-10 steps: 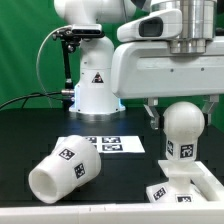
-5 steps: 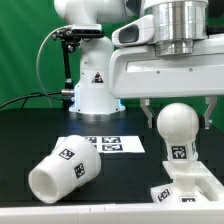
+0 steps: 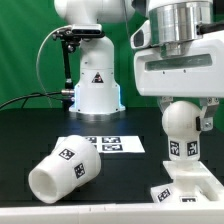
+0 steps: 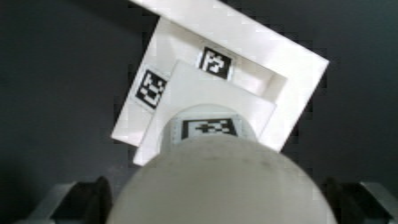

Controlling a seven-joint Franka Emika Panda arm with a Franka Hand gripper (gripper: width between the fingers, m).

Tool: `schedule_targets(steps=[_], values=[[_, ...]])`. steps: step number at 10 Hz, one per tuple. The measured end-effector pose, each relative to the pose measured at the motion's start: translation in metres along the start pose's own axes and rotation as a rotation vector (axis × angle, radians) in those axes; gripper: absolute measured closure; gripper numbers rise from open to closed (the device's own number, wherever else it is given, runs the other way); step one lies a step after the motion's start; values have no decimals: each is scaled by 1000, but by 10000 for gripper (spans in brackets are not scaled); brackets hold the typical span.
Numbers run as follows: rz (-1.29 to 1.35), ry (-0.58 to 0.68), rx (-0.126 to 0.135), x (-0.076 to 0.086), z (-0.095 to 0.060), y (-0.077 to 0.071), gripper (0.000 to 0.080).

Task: Assemble lamp

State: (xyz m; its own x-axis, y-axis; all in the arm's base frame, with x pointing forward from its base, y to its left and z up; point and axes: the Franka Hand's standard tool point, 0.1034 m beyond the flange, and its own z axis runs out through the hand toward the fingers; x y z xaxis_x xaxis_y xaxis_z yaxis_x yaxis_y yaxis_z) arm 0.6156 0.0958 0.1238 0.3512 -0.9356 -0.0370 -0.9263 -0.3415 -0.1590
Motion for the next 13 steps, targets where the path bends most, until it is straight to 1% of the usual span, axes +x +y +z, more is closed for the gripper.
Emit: schedule_targets(steps=[1, 2, 3, 4, 5, 6, 7, 8, 10, 11, 13], values=[[32, -7, 4, 1, 0, 0, 225], [41, -8, 2, 0, 1, 1, 165], [19, -8, 1, -1, 1, 1, 165], [-61, -8, -8, 0, 2, 3, 120], [-185, -25, -41, -2, 4, 10, 103], [-379, -26, -50, 0, 3, 12, 103], [-556, -27, -47, 3, 0, 13, 101], [-714, -19, -32, 9, -4, 14, 101], [-797, -23, -35, 8, -2, 16, 101], [-894, -24, -34, 9, -2, 16, 101], [-1097, -15, -19, 10, -5, 4, 101]])
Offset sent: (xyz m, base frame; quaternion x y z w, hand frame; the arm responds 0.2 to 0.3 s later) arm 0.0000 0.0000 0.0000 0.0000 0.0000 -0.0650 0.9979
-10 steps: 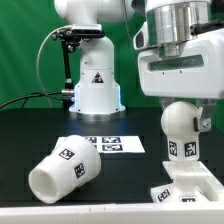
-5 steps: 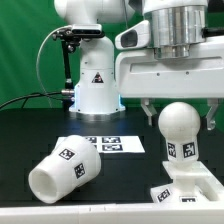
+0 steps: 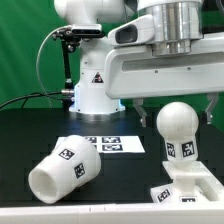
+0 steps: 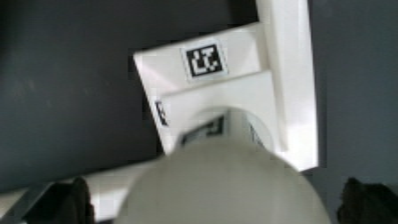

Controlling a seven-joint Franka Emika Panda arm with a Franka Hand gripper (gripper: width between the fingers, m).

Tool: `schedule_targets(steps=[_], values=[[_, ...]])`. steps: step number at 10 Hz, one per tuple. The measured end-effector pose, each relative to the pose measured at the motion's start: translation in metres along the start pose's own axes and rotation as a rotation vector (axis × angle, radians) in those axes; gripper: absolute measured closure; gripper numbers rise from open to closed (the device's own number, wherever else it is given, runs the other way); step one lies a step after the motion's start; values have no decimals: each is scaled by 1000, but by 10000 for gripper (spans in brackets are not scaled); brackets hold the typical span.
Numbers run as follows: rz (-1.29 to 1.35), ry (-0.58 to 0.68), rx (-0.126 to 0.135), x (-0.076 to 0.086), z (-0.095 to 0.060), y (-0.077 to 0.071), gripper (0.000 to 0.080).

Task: Assemble lamp

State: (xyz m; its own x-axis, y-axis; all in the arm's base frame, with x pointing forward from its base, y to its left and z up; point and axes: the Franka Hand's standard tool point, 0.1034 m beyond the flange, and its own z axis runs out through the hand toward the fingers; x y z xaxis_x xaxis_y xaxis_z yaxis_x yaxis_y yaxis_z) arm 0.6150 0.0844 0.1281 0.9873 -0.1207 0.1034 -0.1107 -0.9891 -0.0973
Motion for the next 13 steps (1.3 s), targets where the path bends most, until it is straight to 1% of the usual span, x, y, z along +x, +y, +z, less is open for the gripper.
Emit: schedule_targets(steps=[1, 2, 4, 5, 7, 10, 12, 13], values=[[-61, 6, 1, 1, 3, -5, 101], [-133, 16, -1, 1, 8, -6, 101], [-154, 23, -4, 2, 10, -3, 101], [-152, 23, -4, 2, 10, -3, 225], [-124, 23, -4, 2, 10, -3, 225], [98, 23, 1, 2, 10, -3, 225], [456, 26, -5, 1, 10, -3, 225], [629, 26, -1, 1, 11, -4, 225]])
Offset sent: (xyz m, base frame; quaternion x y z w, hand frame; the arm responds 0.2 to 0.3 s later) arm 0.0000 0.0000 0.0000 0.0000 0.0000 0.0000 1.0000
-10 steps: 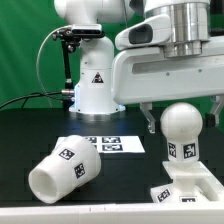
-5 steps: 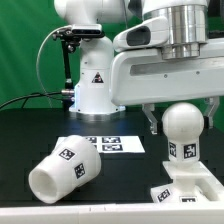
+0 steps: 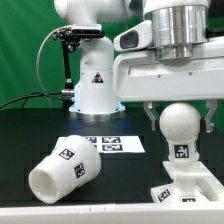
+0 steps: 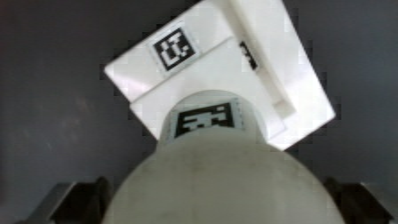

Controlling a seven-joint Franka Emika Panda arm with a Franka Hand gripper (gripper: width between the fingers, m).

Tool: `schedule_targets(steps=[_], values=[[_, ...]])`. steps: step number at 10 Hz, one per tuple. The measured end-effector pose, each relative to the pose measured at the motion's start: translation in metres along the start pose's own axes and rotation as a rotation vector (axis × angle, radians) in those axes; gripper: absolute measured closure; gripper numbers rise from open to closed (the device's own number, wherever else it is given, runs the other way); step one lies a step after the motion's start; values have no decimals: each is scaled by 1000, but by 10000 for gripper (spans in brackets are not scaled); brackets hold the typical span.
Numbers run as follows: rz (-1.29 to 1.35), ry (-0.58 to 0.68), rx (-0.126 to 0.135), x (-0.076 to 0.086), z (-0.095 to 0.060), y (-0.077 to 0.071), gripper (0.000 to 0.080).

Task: Assemble lamp

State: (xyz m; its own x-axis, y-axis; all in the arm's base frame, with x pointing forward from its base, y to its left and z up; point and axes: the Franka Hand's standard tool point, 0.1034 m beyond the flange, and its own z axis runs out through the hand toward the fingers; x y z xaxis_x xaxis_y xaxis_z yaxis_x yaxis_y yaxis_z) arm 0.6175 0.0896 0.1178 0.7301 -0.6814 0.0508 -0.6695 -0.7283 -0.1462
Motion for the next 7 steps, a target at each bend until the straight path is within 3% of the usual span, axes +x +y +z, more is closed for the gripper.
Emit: schedule_targets(steps=[3, 5, 7], values=[[462, -24, 34, 3, 0, -12, 223], [545, -34, 37, 3, -1, -15, 223], [555, -34, 36, 3, -1, -15, 123]])
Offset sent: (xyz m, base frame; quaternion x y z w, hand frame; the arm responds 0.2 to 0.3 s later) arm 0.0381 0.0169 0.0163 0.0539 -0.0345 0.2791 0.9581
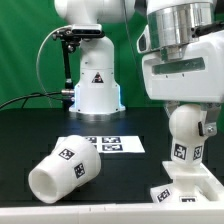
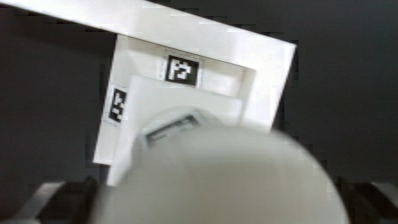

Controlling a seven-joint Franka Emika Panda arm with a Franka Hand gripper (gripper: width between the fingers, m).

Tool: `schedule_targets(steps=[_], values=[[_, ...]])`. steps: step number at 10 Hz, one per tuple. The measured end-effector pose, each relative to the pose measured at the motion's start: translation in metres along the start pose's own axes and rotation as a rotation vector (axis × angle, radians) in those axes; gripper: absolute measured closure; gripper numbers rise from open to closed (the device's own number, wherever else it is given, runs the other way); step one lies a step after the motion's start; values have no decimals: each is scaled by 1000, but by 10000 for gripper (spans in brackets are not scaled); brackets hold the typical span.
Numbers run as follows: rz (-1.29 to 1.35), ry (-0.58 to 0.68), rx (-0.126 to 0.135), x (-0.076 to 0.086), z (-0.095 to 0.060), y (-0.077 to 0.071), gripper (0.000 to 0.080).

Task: Assemble lamp

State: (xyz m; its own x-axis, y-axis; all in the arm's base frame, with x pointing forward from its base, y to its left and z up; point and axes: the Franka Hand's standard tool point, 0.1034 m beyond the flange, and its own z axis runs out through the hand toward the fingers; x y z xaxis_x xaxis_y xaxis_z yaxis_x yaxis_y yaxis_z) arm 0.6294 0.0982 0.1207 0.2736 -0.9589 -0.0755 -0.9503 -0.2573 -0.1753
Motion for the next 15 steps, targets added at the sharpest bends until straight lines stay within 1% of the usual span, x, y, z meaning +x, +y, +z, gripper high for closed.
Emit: schedule_targets(steps=[1, 2, 3, 4, 5, 7, 8, 10, 11, 12, 13, 14, 15], values=[[-96, -1, -6, -1, 1, 3, 123], [-230, -8, -22, -4, 4, 11, 104], [-432, -23, -38, -5, 3, 14, 101], [-625, -26, -40, -6, 0, 13, 101], [-777, -29, -36, -7, -1, 13, 100], [-874, -31, -36, -6, 0, 13, 100], [-1028, -19, -47, -5, -1, 13, 100], [-1401, 28, -91, -2, -6, 6, 100], [-1545, 51, -90, 1, -5, 4, 100], [-1585, 56, -91, 4, -2, 8, 100], [-1582, 54, -92, 4, -2, 8, 100], [-1578, 54, -92, 4, -2, 8, 225], [-1548, 55, -91, 4, -2, 8, 228]])
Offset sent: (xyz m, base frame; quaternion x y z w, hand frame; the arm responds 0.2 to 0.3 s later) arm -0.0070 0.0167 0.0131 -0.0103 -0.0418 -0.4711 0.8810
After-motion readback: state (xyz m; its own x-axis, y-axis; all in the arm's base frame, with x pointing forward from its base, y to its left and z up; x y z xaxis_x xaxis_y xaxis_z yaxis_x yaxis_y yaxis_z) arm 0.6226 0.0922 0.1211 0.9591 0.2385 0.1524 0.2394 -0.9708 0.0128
